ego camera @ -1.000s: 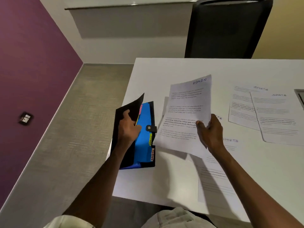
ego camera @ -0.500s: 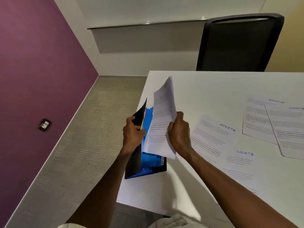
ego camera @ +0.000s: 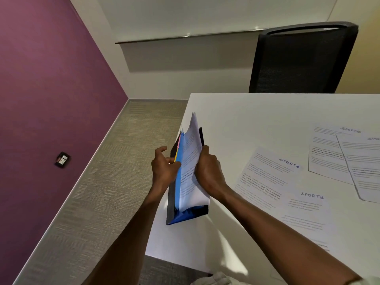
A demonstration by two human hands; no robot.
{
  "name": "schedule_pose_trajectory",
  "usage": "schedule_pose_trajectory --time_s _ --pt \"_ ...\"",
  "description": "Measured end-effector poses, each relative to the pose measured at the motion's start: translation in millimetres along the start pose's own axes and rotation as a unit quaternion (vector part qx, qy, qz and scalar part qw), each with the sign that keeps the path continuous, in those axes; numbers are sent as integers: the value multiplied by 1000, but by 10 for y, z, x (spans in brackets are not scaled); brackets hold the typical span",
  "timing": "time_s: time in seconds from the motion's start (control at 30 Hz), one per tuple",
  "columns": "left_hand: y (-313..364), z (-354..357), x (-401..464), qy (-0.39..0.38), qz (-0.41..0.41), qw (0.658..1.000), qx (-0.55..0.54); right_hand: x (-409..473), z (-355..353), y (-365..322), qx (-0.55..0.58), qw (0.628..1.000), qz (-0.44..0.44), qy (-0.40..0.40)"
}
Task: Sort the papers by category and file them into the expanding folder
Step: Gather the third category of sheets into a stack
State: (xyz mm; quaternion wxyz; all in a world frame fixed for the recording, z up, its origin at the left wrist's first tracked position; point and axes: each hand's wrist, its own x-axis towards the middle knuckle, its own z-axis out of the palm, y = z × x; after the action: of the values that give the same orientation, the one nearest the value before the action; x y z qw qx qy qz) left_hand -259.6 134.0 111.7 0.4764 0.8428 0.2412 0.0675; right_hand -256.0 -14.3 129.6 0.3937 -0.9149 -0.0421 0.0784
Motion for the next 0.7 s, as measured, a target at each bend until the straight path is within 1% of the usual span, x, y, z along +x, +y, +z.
schedule_pose_trajectory --time_s 0.13,0.23,0.37,0.43,0.6,0.7 --pt "-30 -25 -49 -2 6 1000 -1 -25 112 -54 2 1000 19 -24" --pt "-40 -49 -60 -1 13 1000 4 -45 181 -75 37 995 44 -78" --pt "-62 -83 -60 -4 12 1000 0 -83 301 -54 23 991 46 -124" --pt "-61 -84 -72 -9 13 1000 -2 -93 352 -12 24 989 49 -134" --pt "-63 -66 -115 -17 18 1000 12 -94 376 31 -52 987 5 -149" --pt "-80 -52 -107 -17 21 999 16 -78 370 77 -61 989 -8 -133"
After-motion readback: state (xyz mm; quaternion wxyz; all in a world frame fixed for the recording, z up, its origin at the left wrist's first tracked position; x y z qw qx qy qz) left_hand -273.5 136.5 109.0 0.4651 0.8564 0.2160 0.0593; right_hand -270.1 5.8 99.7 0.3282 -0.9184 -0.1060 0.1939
